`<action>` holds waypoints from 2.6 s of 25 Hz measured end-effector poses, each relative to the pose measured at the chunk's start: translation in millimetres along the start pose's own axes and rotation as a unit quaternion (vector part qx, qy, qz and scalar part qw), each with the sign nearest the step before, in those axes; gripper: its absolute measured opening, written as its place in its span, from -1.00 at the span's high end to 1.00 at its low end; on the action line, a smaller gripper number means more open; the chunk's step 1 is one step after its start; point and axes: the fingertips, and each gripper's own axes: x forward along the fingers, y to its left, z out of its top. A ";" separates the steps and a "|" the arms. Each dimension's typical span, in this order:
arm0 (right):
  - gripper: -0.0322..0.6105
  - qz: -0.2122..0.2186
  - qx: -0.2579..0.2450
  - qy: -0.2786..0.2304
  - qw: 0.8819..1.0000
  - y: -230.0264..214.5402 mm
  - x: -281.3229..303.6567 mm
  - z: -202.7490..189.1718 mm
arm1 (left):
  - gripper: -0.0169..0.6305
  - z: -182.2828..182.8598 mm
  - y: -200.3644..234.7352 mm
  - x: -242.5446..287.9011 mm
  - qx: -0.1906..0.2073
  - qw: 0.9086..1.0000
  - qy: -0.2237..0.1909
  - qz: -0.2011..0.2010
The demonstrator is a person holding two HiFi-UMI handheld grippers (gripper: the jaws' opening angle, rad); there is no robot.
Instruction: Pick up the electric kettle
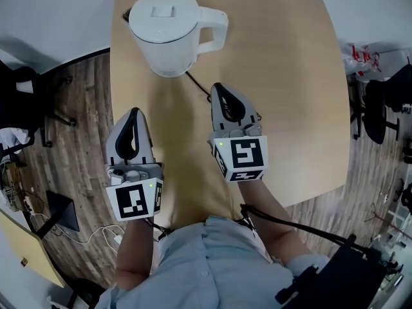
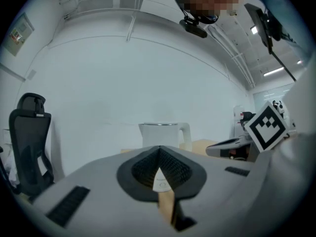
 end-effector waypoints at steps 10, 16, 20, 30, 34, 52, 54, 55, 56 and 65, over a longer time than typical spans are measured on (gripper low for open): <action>0.89 -0.029 0.012 0.022 0.999 -24.8 51.8 -20.8 | 0.95 -34.4 10.5 30.7 -0.016 1.000 0.026 -0.006; 0.89 -0.051 0.014 0.024 0.998 -39.0 71.2 -19.0 | 0.95 -50.0 19.2 38.0 -0.035 0.998 0.043 -0.002; 0.89 -0.061 0.017 0.039 0.997 -41.9 77.7 -21.0 | 0.95 -53.9 19.9 42.0 -0.045 0.998 0.046 -0.003; 0.22 -0.083 0.013 0.034 0.996 -55.7 86.4 -8.3 | 0.95 -62.0 22.5 41.8 -0.061 0.997 0.049 -0.003; 0.18 -0.100 0.001 0.027 0.995 -63.2 97.7 3.0 | 0.95 -67.1 26.5 38.9 -0.067 0.996 0.051 0.002; 0.54 -0.157 -0.018 -0.030 0.987 -88.8 135.5 46.4 | 0.95 -85.0 44.0 42.9 -0.089 0.993 0.067 0.027; 0.66 -0.166 -0.016 -0.039 0.985 -88.7 134.1 51.1 | 0.95 -85.2 46.2 40.8 -0.090 0.993 0.070 0.031; 0.69 -0.169 -0.012 -0.043 0.985 -89.6 133.4 52.8 | 0.95 -84.5 46.9 40.1 -0.089 0.993 0.070 0.033; 0.69 -0.172 -0.008 -0.046 0.984 -90.9 132.8 53.6 | 0.95 -83.5 47.3 39.5 -0.088 0.993 0.070 0.034; 0.65 -0.189 0.054 -0.060 0.979 -107.1 139.7 55.4 | 0.95 -75.6 55.2 28.0 -0.077 0.994 0.067 0.047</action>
